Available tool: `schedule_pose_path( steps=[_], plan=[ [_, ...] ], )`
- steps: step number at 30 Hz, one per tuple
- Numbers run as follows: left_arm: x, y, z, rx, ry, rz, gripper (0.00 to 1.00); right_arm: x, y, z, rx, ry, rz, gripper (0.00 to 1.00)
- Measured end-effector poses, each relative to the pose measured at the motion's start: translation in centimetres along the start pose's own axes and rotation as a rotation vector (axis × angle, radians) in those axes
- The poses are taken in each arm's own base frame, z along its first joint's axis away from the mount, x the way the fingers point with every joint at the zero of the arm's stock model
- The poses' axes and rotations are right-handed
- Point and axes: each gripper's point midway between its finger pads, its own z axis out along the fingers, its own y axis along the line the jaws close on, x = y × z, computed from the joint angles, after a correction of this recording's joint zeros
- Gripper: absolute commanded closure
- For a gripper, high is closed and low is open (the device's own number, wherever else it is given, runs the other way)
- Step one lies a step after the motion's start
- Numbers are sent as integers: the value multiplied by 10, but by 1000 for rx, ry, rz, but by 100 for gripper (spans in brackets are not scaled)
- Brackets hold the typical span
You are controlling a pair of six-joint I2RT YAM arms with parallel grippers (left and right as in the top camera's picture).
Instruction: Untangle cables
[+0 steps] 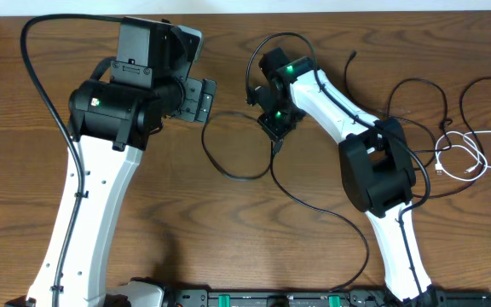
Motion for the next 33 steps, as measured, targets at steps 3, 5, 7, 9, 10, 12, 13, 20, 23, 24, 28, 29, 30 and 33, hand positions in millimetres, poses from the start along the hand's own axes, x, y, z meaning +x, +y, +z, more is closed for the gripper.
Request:
schedule_pose_path(
  steps=[3, 5, 7, 9, 10, 12, 13, 20, 23, 24, 28, 29, 30, 33],
  plan=[
    [0, -1, 0, 3, 0, 0, 14, 0, -1, 0, 5, 3, 0, 99],
    [0, -1, 0, 4, 0, 0, 14, 1, -1, 0, 5, 3, 1, 99],
    [0, -1, 0, 7, 0, 0, 14, 1, -1, 0, 5, 3, 2, 99],
    [0, -1, 0, 8, 0, 0, 14, 0, -1, 0, 6, 3, 3, 99],
    [0, -2, 0, 11, -1, 0, 14, 0, -1, -1, 8, 3, 4, 99],
    [0, -2, 0, 11, -1, 0, 14, 0, -1, -1, 14, 5, 2, 87],
    [0, -2, 0, 11, -1, 0, 14, 1, -2, -2, 20, 8, 8, 70],
    [0, -2, 0, 11, -1, 0, 14, 7, -4, -4, 38, 42, 16, 48],
    [0, -2, 0, 14, -1, 0, 14, 11, -4, -4, 38, 56, 19, 45],
    [0, -2, 0, 14, -1, 0, 14, 12, -4, -4, 40, 64, 21, 45],
    [0, -2, 0, 14, -1, 0, 14, 18, -2, -5, 40, 87, 24, 43],
    [0, -2, 0, 14, -1, 0, 14, 18, -2, -4, 42, 91, 26, 44],
    [0, -2, 0, 14, -1, 0, 14, 20, 0, -4, 42, 100, 26, 43],
    [0, -2, 0, 14, -1, 0, 14, 24, 4, -4, 42, 121, 35, 23]
  ],
)
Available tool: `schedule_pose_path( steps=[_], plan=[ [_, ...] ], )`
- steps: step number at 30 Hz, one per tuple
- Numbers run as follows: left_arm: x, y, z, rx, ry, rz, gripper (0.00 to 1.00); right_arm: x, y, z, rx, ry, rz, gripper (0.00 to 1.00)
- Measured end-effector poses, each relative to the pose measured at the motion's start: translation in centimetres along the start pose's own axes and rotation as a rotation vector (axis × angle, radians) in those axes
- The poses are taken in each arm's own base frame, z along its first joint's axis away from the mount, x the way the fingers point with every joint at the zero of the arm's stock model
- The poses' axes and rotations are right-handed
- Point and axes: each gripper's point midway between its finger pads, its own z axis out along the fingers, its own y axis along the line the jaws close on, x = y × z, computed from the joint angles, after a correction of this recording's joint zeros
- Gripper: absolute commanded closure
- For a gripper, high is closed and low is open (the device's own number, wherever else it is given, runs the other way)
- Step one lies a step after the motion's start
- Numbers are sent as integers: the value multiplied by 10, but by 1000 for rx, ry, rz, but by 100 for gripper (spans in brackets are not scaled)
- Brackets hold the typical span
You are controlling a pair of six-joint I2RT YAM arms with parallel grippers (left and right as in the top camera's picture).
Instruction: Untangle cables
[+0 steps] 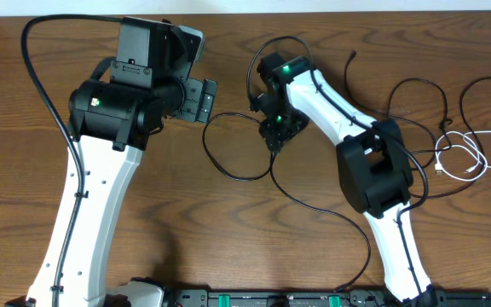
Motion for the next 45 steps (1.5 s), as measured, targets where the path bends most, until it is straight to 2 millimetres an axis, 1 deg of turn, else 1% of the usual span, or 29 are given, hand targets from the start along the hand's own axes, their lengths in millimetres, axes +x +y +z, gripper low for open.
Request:
schedule_pose_path(
  steps=[1, 4, 8, 9, 11, 12, 13, 14, 15, 17, 18, 19, 32, 38, 41, 45],
  plan=[
    [0, 0, 0, 0, 0, 0, 14, 0, 3, 0, -4, 4, -4, 22],
    [0, 0, 0, 0, 0, 0, 14, 0, 9, 1, 7, 11, -16, 26],
    [0, 0, 0, 0, 0, 0, 14, -1, 18, 3, 16, 16, -35, 25],
    [0, 0, 0, 0, 0, 0, 14, -2, 20, 3, 17, 16, -40, 27],
    [0, 0, 0, 0, 0, 0, 14, -2, 23, 3, 19, 18, -48, 34],
    [0, 0, 0, 0, 0, 0, 14, -2, 23, 4, 19, 19, -48, 41],
    [0, 0, 0, 0, 0, 0, 14, -2, 24, 4, 17, 19, -49, 56],
    [0, 0, 0, 0, 0, 0, 14, -1, 24, 4, 15, 21, -47, 65],
    [0, 0, 0, 0, 0, 0, 14, -1, 24, 5, 13, 25, -46, 76],
    [0, 0, 0, 1, 0, 0, 14, 1, 24, 7, 11, 35, -42, 91],
    [0, -1, 0, 4, 0, 0, 14, 2, 25, 7, 8, 38, -39, 96],
    [0, -1, 0, 7, -1, 0, 14, 2, 26, 7, -1, 40, -36, 99],
    [0, -3, 0, 16, -1, 0, 14, 4, 27, 7, -5, 47, -16, 99],
    [0, -3, 0, 16, -1, 0, 14, -5, 24, 7, 8, 10, 6, 99],
    [0, -3, 0, 16, -2, 0, 14, -10, 21, 6, 24, -10, 19, 99],
    [0, -3, 0, 16, -1, 1, 14, -15, 6, -2, 76, -33, 55, 99]
  ],
)
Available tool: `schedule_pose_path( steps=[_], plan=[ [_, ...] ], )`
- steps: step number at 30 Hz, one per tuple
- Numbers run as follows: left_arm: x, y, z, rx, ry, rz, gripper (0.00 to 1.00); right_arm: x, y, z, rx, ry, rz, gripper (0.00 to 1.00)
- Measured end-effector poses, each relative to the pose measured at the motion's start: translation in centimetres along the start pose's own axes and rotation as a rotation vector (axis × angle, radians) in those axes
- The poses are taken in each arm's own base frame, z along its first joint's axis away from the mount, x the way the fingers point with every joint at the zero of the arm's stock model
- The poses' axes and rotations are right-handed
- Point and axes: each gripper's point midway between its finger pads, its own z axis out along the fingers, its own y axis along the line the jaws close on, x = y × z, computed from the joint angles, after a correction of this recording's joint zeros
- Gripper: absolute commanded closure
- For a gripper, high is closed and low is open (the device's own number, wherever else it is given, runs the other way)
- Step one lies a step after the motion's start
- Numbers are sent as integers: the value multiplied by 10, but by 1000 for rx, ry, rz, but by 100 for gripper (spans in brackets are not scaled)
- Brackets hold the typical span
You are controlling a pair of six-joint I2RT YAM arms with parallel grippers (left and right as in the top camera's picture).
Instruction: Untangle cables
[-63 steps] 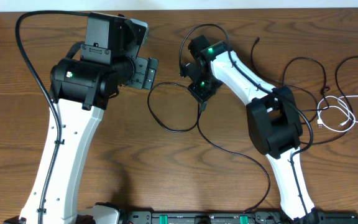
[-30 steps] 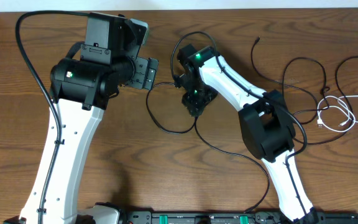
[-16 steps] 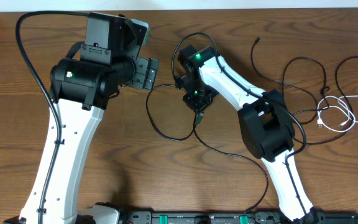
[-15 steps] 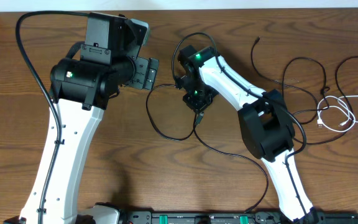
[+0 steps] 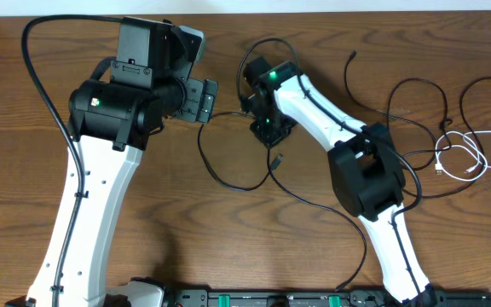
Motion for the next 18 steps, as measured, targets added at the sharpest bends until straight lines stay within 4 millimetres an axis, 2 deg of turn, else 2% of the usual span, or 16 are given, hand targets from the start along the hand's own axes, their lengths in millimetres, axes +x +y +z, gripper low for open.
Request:
schedule_pose_path(
  steps=[4, 7, 9, 10, 12, 14, 18],
  plan=[
    [0, 0, 0, 0, 0, 0, 14, -6, -26, -16, 34, -29, 58, 99],
    [0, 0, 0, 0, 0, 0, 14, -5, -52, -28, 48, -44, 122, 99],
    [0, 0, 0, 0, 0, 0, 14, 3, -75, -36, 51, -38, 180, 97],
    [0, 0, 0, 0, 0, 0, 14, 8, -82, -37, 45, -28, 197, 90],
    [0, 0, 0, 0, 0, 0, 14, 19, -92, -39, 37, 2, 220, 68],
    [0, 0, 0, 0, 0, 0, 14, 26, -100, -40, 33, 17, 238, 55],
    [0, 0, 0, 0, -1, 0, 13, 23, -95, -40, 25, 11, 208, 46]
  ],
)
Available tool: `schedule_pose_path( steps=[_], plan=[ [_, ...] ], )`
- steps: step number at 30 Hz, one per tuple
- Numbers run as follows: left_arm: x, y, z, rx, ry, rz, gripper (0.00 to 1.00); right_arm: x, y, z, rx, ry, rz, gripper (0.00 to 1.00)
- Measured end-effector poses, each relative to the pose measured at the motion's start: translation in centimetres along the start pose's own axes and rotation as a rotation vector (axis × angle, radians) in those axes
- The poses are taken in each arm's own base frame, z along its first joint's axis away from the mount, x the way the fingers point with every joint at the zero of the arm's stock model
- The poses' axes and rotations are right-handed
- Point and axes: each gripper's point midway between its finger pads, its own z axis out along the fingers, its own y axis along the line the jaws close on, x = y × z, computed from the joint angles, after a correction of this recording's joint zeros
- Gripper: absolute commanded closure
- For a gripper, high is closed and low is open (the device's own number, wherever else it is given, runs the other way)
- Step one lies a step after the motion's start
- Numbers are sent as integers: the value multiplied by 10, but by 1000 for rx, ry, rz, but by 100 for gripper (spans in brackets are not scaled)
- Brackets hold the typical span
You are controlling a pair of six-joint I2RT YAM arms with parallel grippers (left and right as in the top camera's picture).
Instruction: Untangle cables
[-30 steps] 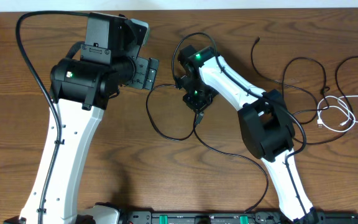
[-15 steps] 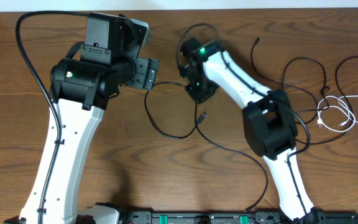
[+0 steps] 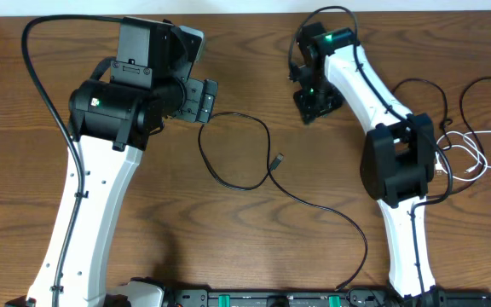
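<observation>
A long black cable (image 3: 244, 184) lies on the wooden table in a loop, its small plug end (image 3: 278, 159) free near the middle. From there it runs on to the front edge. My right gripper (image 3: 314, 107) hangs over bare table at the back, right of the loop, open and holding nothing. My left gripper (image 3: 203, 101) points right just above the loop's left side, open, not gripping the cable. Tangled thinner black cables (image 3: 418, 85) and a white cable (image 3: 467, 160) lie at the far right.
The right arm's elbow (image 3: 397, 162) covers part of the right-hand cable pile. The left arm's thick black supply hose (image 3: 41, 77) arcs over the left side. A black rail (image 3: 314, 298) runs along the front edge.
My right gripper was down on the black cable's loop near the middle. It has let go and now sits further right and toward the back. The loop lies a little wider.
My right gripper sat on the top of the black loop at the table's middle, then a little lower and left with the cable shifting under it, the plug end coming free below. Now the gripper is away from it. The left arm stayed still throughout.
</observation>
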Motion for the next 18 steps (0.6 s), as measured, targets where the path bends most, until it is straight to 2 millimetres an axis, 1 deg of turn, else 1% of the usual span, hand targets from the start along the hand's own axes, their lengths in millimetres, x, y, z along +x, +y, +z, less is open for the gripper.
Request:
schedule_pose_path(
  steps=[5, 9, 13, 18],
  plan=[
    [0, 1, 0, -5, 0, -1, 13, -2, 35, 1, -61, -2, -78, 43],
    [0, 4, 0, -22, 2, -1, 13, 2, 62, 0, -140, 12, -117, 40],
    [1, 7, 0, -40, 3, -1, 13, 5, 78, 0, -190, 19, -140, 40],
    [2, 16, -1, -88, 8, -4, 13, 6, 96, 0, -212, 25, -170, 38]
  ],
)
